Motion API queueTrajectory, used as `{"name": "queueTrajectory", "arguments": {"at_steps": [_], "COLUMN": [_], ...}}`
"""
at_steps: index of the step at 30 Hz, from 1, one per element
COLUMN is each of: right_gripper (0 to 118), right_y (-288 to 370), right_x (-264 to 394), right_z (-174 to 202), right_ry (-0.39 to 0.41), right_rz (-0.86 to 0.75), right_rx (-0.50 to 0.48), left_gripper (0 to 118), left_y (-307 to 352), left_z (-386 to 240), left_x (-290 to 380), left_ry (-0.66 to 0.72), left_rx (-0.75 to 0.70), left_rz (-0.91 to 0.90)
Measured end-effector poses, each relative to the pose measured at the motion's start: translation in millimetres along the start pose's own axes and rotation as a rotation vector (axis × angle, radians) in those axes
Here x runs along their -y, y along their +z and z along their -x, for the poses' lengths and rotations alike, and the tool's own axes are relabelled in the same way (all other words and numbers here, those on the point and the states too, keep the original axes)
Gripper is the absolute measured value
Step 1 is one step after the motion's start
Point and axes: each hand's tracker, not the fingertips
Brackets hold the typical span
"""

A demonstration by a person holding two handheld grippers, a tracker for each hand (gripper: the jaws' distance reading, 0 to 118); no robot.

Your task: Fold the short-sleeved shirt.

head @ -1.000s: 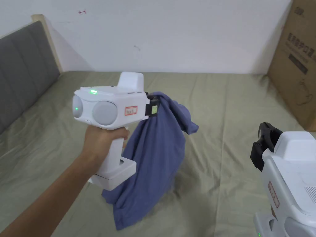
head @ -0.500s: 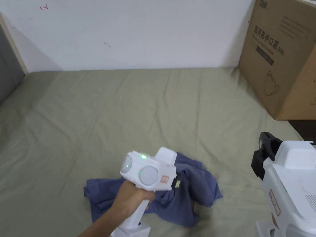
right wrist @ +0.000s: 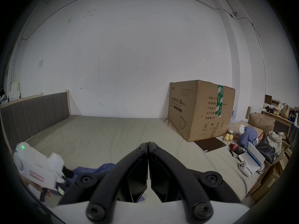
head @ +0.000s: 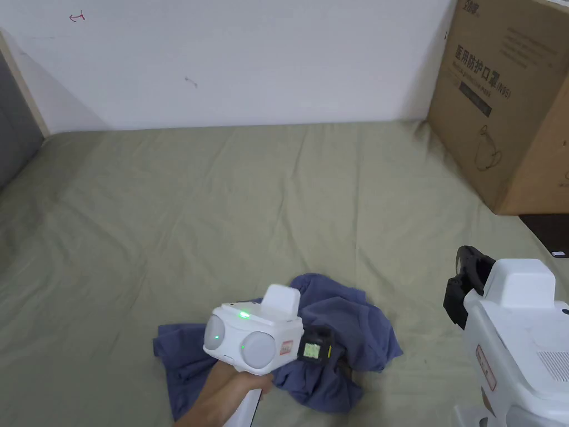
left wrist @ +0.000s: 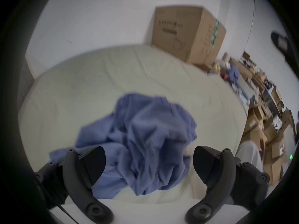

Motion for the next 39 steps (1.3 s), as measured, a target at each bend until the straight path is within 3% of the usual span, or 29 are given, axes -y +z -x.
{"name": "queueTrajectory", "arguments": {"at_steps": [7, 15, 18, 20, 21, 24, 31, 39], "right_gripper": [0, 0, 0, 0, 0, 0, 0, 0], "right_y": [7, 12, 13, 14, 14, 14, 13, 5], "right_x": [-19, -36, -39, -40, -40, -40, -39, -32], "right_z": [9, 20, 24, 26, 28, 31, 33, 31], "right_ry": [-0.016, -0.016, -0.017, -0.015, -0.015, -0.011, -0.009, -0.004], "right_rz": [-0.050, -0.102, -0.113, -0.118, -0.120, -0.121, -0.116, -0.097], "right_rx": [-0.006, -0.021, -0.030, -0.036, -0.038, -0.048, -0.057, -0.056], "left_gripper": [112, 105, 70, 27, 14, 0, 0, 0], "left_y": [106, 164, 171, 172, 172, 173, 168, 125], "left_z": [26, 64, 71, 75, 77, 88, 97, 123], "left_x": [-34, -32, -24, -19, -17, -13, -11, 4], "left_ry": [0.035, -0.001, -0.044, -0.046, -0.041, -0.023, -0.010, 0.163], "left_rx": [-0.212, -0.464, -0.520, -0.552, -0.568, -0.563, -0.513, -0.392], "left_rz": [-0.431, -0.685, -0.716, -0.721, -0.721, -0.702, -0.629, -0.303]}}
